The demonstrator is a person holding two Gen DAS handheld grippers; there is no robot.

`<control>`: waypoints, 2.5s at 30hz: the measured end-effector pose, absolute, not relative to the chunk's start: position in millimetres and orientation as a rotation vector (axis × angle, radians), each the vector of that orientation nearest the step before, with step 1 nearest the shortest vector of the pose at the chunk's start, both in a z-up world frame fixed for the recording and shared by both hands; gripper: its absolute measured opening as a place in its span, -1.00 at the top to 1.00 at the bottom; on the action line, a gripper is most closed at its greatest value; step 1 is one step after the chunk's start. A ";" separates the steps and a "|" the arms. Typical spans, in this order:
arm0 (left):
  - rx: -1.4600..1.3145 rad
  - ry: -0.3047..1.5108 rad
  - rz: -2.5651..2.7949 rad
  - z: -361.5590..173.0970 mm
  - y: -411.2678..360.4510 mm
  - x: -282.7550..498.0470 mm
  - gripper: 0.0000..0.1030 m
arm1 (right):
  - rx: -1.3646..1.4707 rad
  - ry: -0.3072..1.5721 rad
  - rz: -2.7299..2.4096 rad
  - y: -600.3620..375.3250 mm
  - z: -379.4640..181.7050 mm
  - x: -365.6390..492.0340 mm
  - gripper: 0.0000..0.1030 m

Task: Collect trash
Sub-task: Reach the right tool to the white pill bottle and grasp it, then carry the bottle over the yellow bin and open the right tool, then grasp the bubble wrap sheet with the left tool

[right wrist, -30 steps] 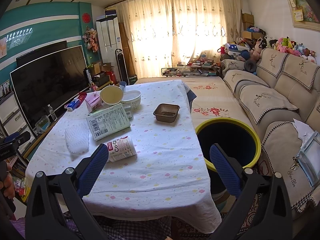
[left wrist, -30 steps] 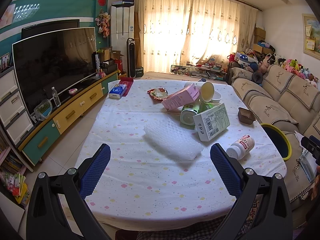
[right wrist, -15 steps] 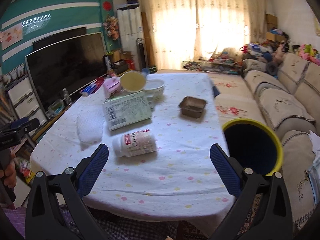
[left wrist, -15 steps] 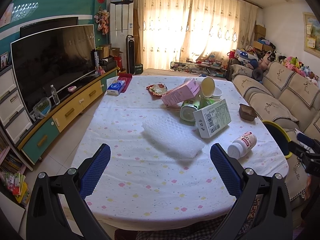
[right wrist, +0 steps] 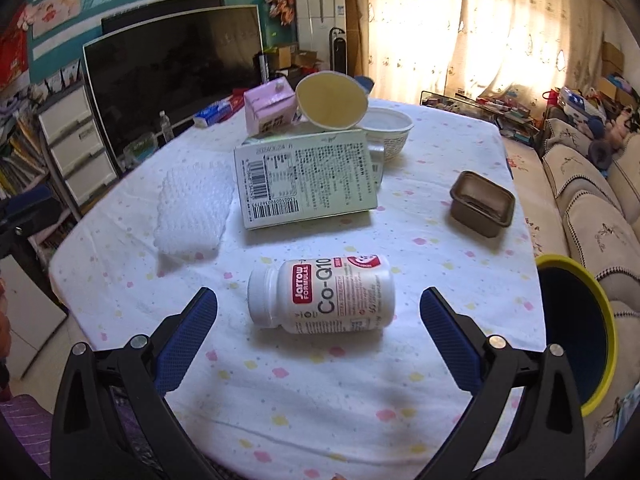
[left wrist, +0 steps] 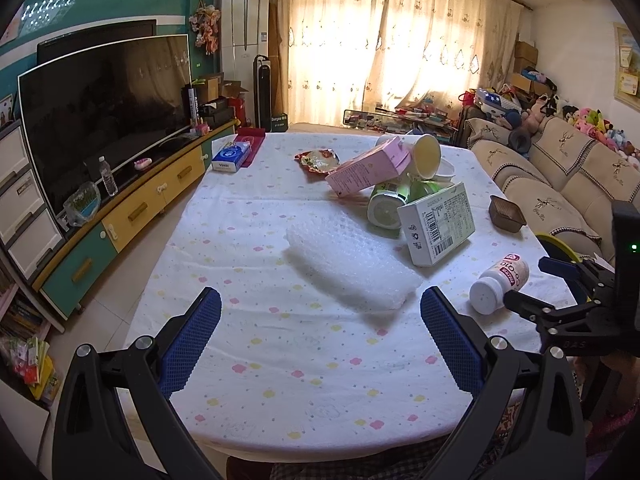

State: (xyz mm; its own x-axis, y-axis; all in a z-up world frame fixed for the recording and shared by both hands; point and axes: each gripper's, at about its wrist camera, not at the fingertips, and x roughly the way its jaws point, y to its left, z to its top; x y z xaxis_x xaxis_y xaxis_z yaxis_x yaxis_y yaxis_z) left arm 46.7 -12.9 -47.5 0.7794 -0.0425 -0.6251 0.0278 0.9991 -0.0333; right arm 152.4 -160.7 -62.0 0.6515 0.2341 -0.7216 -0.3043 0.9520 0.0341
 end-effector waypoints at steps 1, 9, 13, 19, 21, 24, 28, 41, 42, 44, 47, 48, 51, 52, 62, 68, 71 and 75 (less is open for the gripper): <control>-0.024 0.680 -0.037 -49.1 -12.6 48.9 -0.91 | -0.105 0.812 0.306 -159.3 -63.9 156.4 -0.88; -0.043 0.710 -0.039 -60.4 -7.4 60.2 -0.91 | -0.123 0.885 0.329 -158.1 -78.5 180.1 -0.88; -0.051 0.716 -0.038 -63.2 -5.4 63.2 -0.91 | -0.122 0.894 0.343 -156.2 -80.2 185.0 -0.85; -0.057 0.722 -0.038 -64.8 -2.6 63.0 -0.91 | -0.096 0.916 0.350 -154.5 -78.9 185.5 -0.55; -0.056 0.724 -0.039 -65.3 -3.1 63.7 -0.91 | -0.087 0.916 0.352 -154.9 -78.0 184.0 -0.55; -0.055 0.724 -0.041 -66.3 -3.8 64.3 -0.91 | -0.077 0.898 0.348 -158.1 -74.6 178.3 -0.55; -0.052 0.726 -0.043 -67.4 -5.4 64.4 -0.91 | -0.051 0.849 0.323 -171.5 -63.0 169.5 -0.55; -0.038 0.753 -0.070 -75.1 -24.0 78.2 -0.91 | -0.004 0.769 0.030 -273.4 -57.6 161.2 -0.55; -0.037 0.758 -0.072 -75.9 -26.4 80.5 -0.91 | 0.016 0.773 -0.001 -285.9 -59.6 162.6 -0.55; -0.034 0.767 -0.077 -77.7 -31.9 85.2 -0.91 | 0.059 0.784 -0.084 -317.1 -66.2 165.4 -0.55; -0.025 0.783 -0.087 -80.0 -41.4 92.3 -0.91 | 0.110 0.812 -0.191 -355.0 -81.2 170.4 -0.55; -0.020 0.789 -0.090 -81.4 -45.4 95.4 -0.91 | 0.125 0.820 -0.214 -366.2 -86.2 172.9 -0.55; -0.013 0.809 -0.098 -86.2 -55.9 104.0 -0.91 | 0.144 0.849 -0.273 -387.7 -101.1 183.4 -0.55; -0.011 0.818 -0.099 -88.3 -59.3 107.7 -0.91 | 0.152 0.851 -0.287 -394.5 -104.7 185.6 -0.55; -0.020 0.881 -0.073 -106.0 -68.8 133.3 -0.91 | 0.180 0.849 -0.348 -418.1 -113.8 187.2 -0.64; -0.066 0.910 -0.062 -111.1 -61.7 148.6 -0.91 | 0.166 0.841 -0.331 -407.4 -112.3 182.9 -0.67; -0.112 0.945 -0.061 -116.9 -55.4 160.9 -0.91 | 0.160 0.847 -0.322 -401.1 -110.6 184.1 -0.67; -0.187 0.988 -0.079 -125.0 -48.3 178.0 -0.91 | 0.157 0.854 -0.314 -396.1 -109.7 186.5 -0.68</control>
